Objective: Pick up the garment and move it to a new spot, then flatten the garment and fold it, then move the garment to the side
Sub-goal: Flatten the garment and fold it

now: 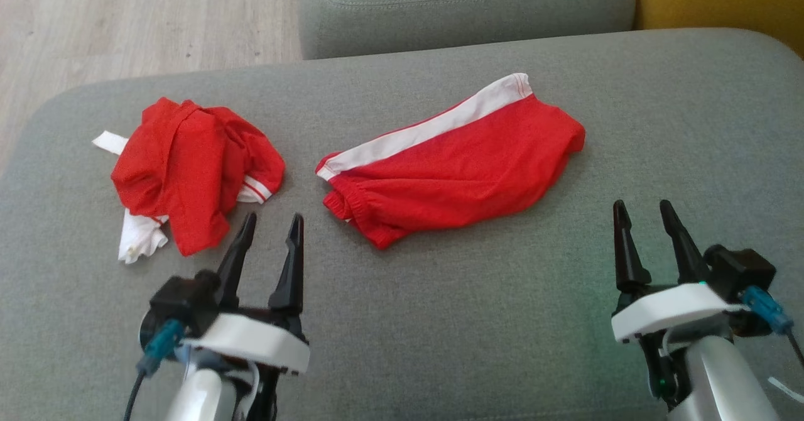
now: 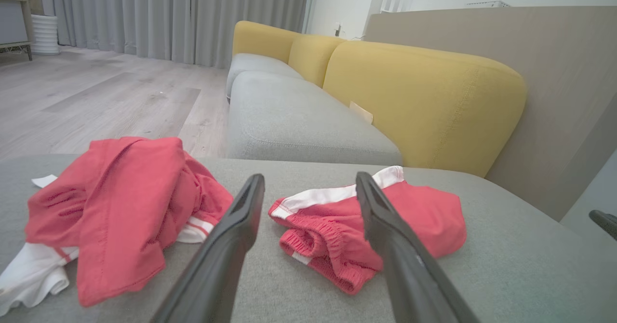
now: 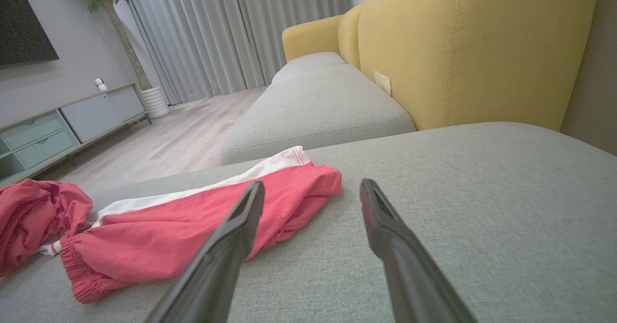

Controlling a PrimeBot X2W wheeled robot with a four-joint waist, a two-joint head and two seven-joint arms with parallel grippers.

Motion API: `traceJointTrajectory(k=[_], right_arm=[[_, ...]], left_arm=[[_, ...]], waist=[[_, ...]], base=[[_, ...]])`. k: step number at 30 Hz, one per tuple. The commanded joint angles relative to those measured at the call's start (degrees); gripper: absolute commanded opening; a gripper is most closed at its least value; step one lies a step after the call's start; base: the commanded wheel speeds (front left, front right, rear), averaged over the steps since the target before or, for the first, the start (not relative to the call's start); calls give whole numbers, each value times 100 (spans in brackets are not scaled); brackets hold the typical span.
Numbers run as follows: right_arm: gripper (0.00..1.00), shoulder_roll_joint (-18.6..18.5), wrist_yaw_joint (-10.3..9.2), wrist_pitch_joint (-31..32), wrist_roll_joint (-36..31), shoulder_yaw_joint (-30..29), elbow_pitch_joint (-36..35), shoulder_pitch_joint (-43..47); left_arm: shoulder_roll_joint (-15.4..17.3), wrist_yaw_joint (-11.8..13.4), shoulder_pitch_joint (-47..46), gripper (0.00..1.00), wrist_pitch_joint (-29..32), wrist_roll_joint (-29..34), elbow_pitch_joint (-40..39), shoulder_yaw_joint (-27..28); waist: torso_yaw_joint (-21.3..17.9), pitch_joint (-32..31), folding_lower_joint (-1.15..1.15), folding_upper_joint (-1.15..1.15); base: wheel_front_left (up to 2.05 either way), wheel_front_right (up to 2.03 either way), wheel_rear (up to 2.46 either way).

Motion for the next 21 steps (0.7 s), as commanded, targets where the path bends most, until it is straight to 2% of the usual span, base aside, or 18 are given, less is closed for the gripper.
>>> traceJointTrajectory(k=[1,8,13,21], right_arm=[[100,52,-5,-4,-49,102,-270,-148],[100,105,-5,161,-45,-14,-471,83],[100,108,-5,410,971,-160,-346,-49],[100,108,-5,875,1584,-448,320,-714]], left_arm=[[35,33,-115,100,-69,41,-233,241],[35,26,35,100,-69,66,-276,203],[35,-31,-40,100,-69,66,-242,80],[35,-122,-178,100,-69,99,-178,-21]], waist=[[11,-12,0,0],[138,-82,0,0],[278,53,0,0],[614,440,0,0]], base=[[0,0,0],[0,0,0],[0,0,0],[0,0,0]])
